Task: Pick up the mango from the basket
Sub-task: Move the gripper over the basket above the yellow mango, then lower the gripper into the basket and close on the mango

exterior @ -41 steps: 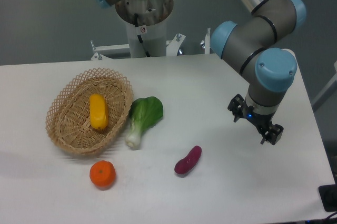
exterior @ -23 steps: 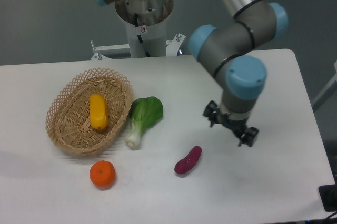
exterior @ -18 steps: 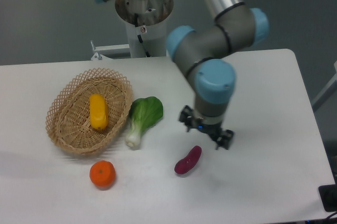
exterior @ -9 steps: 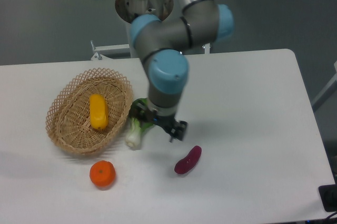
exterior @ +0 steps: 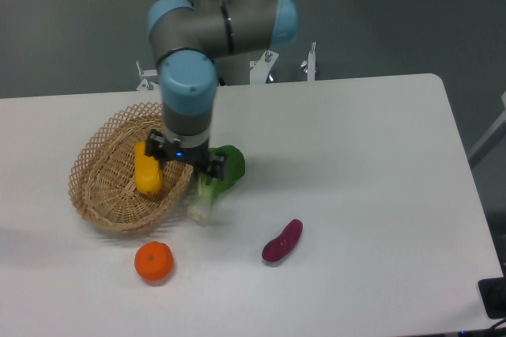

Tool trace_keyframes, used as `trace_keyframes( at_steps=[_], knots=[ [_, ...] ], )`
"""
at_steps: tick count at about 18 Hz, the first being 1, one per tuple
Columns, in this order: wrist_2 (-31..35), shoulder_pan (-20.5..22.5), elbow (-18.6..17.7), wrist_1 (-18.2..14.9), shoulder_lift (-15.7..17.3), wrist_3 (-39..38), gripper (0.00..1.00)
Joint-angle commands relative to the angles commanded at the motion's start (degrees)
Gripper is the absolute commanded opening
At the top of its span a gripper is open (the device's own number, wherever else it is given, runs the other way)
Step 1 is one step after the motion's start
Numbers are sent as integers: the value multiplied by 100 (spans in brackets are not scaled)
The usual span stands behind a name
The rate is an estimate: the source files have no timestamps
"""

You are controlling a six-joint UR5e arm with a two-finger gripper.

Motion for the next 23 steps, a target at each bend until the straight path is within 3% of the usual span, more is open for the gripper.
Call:
trace_keyframes(
  at_steps=[7,23],
  knots=[
    [193,-360,-264,89,-141,-71,100],
    [369,-686,-255,89,-545,-440,100]
  ],
)
